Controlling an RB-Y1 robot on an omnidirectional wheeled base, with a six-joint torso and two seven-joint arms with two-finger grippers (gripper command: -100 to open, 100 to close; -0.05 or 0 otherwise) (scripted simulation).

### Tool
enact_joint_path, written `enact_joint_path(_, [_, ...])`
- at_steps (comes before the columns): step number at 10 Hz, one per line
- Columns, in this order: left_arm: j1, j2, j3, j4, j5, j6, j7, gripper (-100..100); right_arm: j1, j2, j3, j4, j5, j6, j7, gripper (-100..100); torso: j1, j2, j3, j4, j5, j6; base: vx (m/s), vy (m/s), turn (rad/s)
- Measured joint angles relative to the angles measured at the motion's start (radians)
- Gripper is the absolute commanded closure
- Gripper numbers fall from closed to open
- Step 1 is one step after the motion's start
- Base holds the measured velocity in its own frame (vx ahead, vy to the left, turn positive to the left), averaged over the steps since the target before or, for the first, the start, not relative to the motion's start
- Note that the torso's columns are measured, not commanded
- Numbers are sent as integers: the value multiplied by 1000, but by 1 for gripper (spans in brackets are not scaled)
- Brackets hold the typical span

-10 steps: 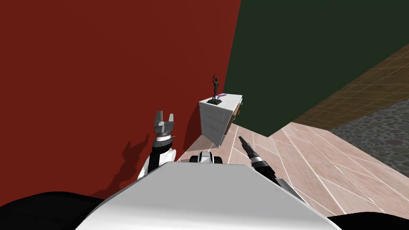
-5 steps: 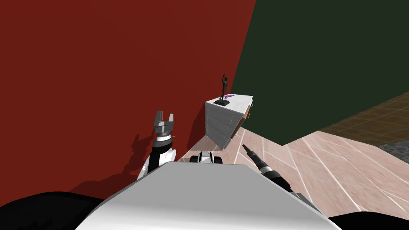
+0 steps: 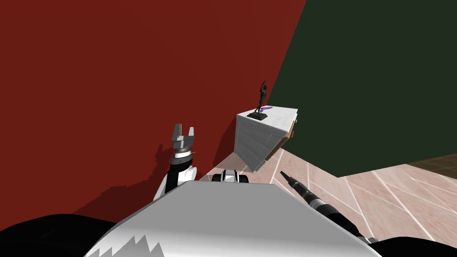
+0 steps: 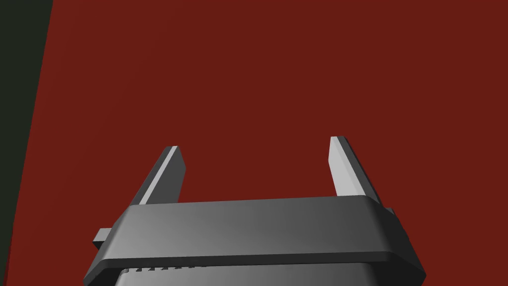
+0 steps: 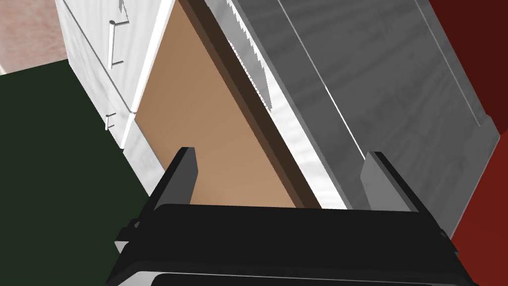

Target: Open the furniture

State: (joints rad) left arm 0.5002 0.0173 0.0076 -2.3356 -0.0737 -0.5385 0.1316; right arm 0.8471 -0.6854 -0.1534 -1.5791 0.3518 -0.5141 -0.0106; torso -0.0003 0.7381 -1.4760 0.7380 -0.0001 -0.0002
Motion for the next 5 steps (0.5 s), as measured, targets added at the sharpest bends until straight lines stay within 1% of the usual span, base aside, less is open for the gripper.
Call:
enact_joint_path(1, [0, 0, 0, 0, 0, 0, 0, 0, 35, -32, -10, -3, 26, 20, -1, -100, 1, -1, -1, 0, 0, -1, 68, 41, 161])
enact_joint_path(2, [0, 0, 0, 0, 0, 0, 0, 0, 43, -48, -13, 8, 40, 31, 1, -100, 0, -1, 0, 0, 0, 1, 26, 30, -33])
enact_joint_path(3, [0, 0, 0, 0, 0, 0, 0, 0, 36, -55, -15, 37, 43, 22, 4, -100, -1, 2, 1, 0, 0, 1, 0, 13, -33])
enact_joint_path(4, [0, 0, 0, 0, 0, 0, 0, 0, 34, -60, -18, 62, 42, 11, 5, -100, -1, 3, 2, 1, 0, 1, 18, 32, 259])
enact_joint_path(5, [0, 0, 0, 0, 0, 0, 0, 0, 42, -76, -26, 107, 58, -4, 13, -100, 0, 1, 1, 0, 0, -1, 64, 50, 374])
